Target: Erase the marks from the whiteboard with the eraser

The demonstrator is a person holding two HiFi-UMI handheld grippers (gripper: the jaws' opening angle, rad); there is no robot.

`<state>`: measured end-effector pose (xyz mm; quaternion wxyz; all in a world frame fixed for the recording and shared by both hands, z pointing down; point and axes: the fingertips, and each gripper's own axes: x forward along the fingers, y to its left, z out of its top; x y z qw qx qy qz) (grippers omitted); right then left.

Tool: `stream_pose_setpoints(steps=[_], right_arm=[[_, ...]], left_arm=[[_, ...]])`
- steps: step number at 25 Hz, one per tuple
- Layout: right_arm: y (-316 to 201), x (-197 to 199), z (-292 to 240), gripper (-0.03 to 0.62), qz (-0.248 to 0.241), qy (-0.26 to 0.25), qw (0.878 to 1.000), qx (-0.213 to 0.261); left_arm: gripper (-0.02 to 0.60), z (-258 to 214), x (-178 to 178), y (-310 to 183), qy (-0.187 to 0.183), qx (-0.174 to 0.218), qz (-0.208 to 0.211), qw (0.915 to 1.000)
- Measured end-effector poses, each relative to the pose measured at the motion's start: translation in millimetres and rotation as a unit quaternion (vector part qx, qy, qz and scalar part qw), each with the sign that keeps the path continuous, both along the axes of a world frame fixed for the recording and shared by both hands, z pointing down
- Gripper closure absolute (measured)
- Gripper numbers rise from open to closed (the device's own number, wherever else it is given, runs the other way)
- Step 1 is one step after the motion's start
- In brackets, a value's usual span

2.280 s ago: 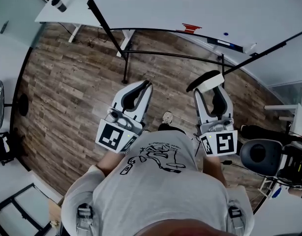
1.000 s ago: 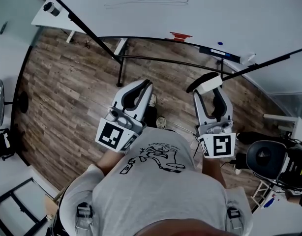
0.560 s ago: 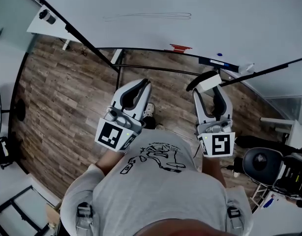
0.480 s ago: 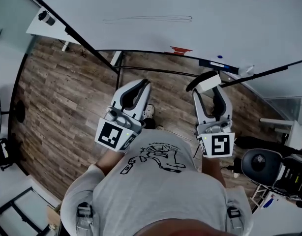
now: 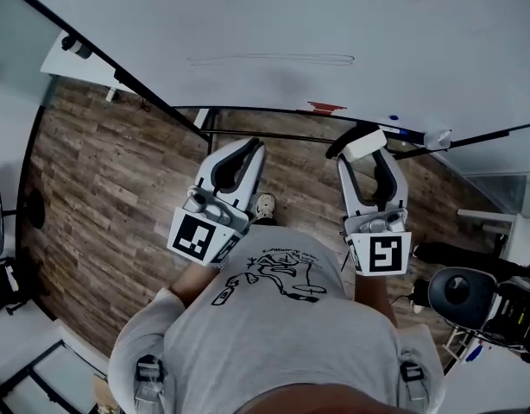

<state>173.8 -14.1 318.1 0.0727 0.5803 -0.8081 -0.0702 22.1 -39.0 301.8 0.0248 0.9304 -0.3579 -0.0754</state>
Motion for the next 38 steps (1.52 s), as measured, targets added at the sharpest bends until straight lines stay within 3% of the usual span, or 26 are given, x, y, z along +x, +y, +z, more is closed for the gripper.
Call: stream_pose_setpoints(steps=[12,16,18,21,23,30,38], right_arm=[[-55.2,-14.2,-12.7,0.362,0.050,0.031,0.998,0.029],[-70.0,-2.3,-26.7,0.364,0.078,0.089,0.991,0.058],[-78.2,6.0,-29.0,0.362,0.099,0.140,0.983,0.064],[-89.3,23.2,-27.1,0.364,0.140,0.245,0.958,0.047],[-99.7,29.0,-34.2,0.362,0.159,0.283,0.944,0.059],[-138.6,36.0,-52.5,0.362,0.187,0.370,0.905,0.091],[-170.9,48.6,-40.7,0.362,0.204,0.415,0.883,0.082]], left_arm=[[0.541,12.3,-20.1,-52.3,-0.007,-0.007,0.022,0.9997],[0.541,9.0,-21.1,-58.9,-0.007,-0.002,0.024,0.9997],[0.541,10.6,-21.4,-64.5,-0.008,-0.003,0.022,0.9997],[0.541,13.8,-17.0,-70.4,-0.008,-0.006,0.025,0.9996],[0.541,14.5,-14.3,-72.3,-0.008,-0.006,0.029,0.9995],[0.541,15.6,-14.4,-76.9,-0.015,-0.010,0.035,0.9992],[0.541,16.0,-21.7,-86.9,-0.013,-0.003,0.023,0.9997]])
